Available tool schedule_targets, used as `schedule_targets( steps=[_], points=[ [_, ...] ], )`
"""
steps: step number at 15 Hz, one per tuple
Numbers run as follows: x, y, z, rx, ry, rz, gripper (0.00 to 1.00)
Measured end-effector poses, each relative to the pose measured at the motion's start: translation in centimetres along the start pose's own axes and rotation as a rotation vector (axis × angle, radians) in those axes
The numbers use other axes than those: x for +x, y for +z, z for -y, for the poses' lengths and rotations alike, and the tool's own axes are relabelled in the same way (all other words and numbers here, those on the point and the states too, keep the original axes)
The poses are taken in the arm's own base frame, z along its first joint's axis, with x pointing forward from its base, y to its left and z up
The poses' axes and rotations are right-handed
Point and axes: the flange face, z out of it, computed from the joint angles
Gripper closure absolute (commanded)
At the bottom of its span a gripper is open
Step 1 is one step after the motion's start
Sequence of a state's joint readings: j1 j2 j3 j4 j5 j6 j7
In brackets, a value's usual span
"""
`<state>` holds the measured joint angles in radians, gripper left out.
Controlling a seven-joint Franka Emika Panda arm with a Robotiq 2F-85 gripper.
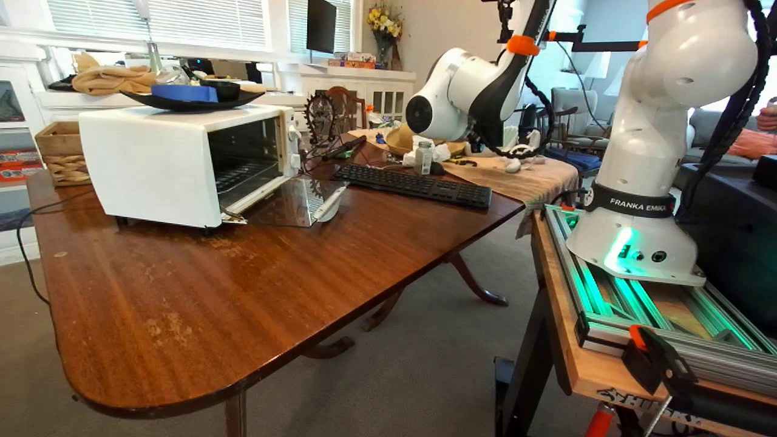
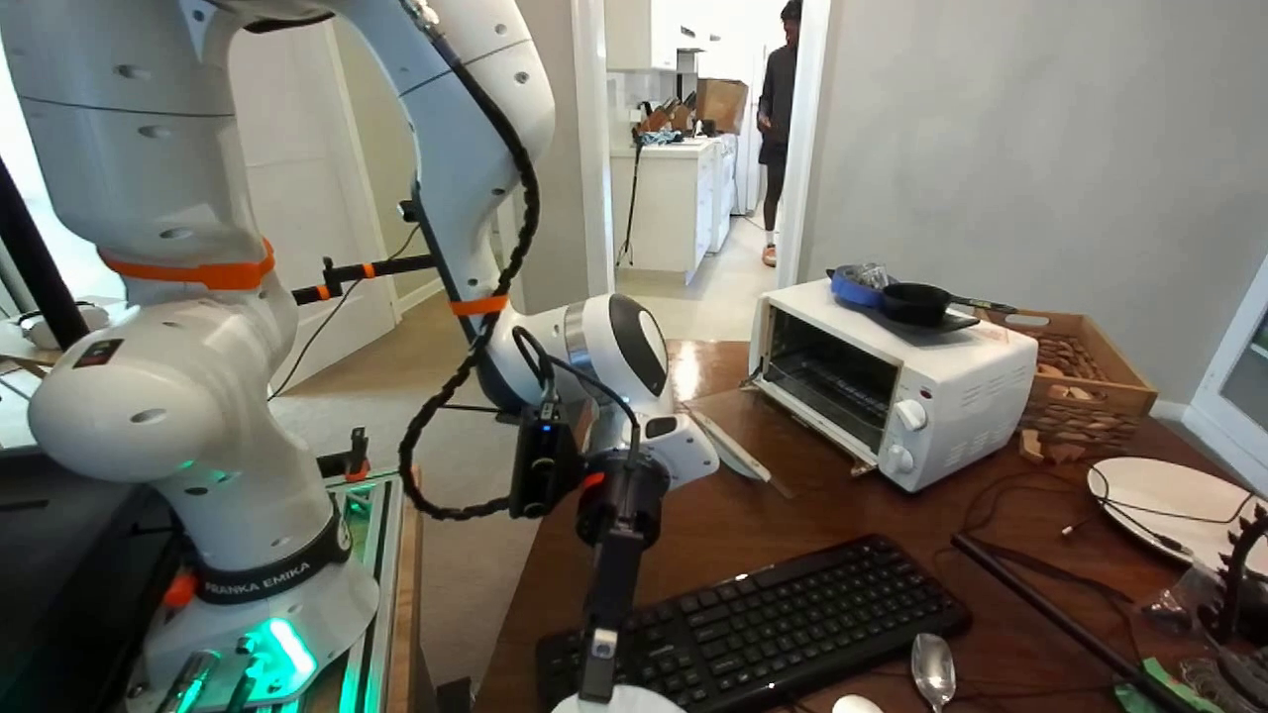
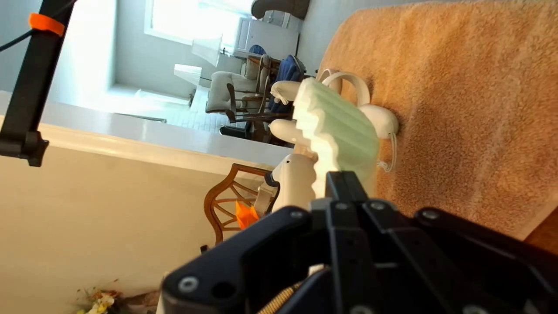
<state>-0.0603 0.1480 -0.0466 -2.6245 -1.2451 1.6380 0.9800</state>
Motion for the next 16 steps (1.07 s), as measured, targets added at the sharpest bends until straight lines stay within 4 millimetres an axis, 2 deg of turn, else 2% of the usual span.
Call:
schedule_targets(
  steps=[4,9,10,11,16],
  points=[
    [1.1,0.6,2.7,0.016,0.0,0.008,1.0],
    [2.6,1.9,4.7,0.112,0.0,0.012,1.0],
    [2.9,2.1,4.9,0.132,0.003,0.011,0.74],
    [3.1,2.2,5.0,0.15,0.006,0.009,0.73],
    [3.9,2.0,5.2,0.205,0.01,-0.011,0.37]
  ],
)
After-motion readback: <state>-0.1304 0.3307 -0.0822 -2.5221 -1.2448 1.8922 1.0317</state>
